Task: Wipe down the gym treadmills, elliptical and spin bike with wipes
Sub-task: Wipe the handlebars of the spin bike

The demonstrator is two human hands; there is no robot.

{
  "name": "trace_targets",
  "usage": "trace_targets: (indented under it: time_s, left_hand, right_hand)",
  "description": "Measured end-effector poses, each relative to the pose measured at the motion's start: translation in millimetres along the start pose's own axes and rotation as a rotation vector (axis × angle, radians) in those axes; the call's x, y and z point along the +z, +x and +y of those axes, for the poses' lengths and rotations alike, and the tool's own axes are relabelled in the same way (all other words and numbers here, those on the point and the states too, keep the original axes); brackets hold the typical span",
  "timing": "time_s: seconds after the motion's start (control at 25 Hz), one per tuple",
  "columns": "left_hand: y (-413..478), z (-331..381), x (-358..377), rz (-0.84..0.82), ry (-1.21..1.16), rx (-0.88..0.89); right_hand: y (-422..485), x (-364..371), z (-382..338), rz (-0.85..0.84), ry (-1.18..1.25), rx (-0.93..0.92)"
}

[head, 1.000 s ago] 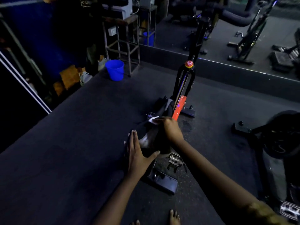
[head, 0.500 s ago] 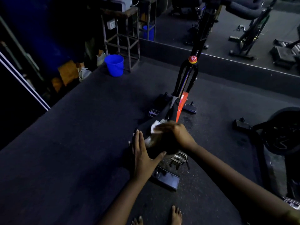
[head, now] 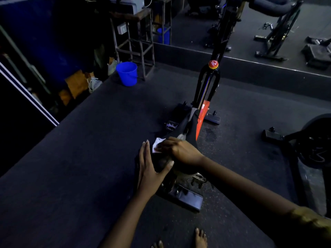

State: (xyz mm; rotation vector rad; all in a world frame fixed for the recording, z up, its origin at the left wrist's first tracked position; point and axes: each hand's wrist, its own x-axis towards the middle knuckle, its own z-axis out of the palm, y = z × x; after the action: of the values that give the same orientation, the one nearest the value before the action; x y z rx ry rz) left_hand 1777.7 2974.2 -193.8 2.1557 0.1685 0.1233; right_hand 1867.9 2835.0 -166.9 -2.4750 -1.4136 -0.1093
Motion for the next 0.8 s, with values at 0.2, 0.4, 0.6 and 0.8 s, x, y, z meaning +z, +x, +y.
trace_targets:
  time_s: [0.2,0.4,0.6,0.8]
  left_hand:
    - [42.2,13.0,-1.6,-0.138,0.158,-0.038]
    - [67.0,20.4,16.6,-0.223,0.430,0.000]
    - [62.3,16.0,17.2,-0.153,0.472,0.053]
    - [62.2,18.3,16.3,-0.163,0.435,0.073]
  right_hand:
    - [3.1,-7.7,49.4,0.027,-0.032,0.221]
    - [-0.3,-17.5,73.5,0.160,-0.028,0.371]
    - [-9.6,0.4,49.1,0.110,0.008,0.035]
    - [-7.7,-14.3,103.6,0.068,-0.063,0.308]
